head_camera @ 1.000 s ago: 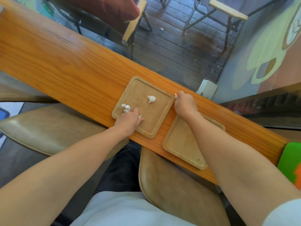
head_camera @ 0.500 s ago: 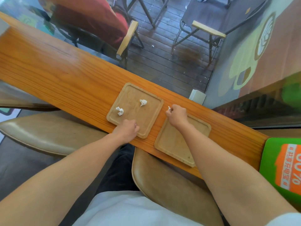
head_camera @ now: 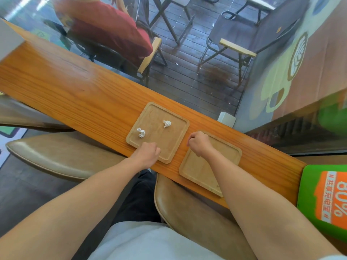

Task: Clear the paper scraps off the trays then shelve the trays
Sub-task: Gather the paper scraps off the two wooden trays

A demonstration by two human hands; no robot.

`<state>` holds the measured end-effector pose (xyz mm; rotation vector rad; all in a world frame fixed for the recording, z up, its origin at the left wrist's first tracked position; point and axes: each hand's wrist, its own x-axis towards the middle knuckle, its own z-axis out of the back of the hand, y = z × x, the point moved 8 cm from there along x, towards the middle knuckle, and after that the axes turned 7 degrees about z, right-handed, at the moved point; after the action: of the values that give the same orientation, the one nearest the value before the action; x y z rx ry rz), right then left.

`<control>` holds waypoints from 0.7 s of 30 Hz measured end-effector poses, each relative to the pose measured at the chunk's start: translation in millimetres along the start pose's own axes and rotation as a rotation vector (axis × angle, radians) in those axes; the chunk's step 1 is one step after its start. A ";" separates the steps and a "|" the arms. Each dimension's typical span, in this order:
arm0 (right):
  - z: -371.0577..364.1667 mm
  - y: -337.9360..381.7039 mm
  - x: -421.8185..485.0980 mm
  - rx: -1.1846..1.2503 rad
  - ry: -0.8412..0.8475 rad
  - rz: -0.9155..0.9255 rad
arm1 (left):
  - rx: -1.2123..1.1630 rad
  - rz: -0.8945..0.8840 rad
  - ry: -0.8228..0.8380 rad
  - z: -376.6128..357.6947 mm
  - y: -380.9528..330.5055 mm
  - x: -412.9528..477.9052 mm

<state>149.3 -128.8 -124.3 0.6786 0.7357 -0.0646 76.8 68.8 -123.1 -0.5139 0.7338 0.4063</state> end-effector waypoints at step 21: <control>-44.9 73.2 48.7 -0.102 -0.058 0.165 | 0.323 -0.060 -0.302 65.9 42.0 55.2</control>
<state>179.7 -36.2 -139.5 0.6347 0.6212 0.1030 127.0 149.6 -133.7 -0.1637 0.4778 0.2930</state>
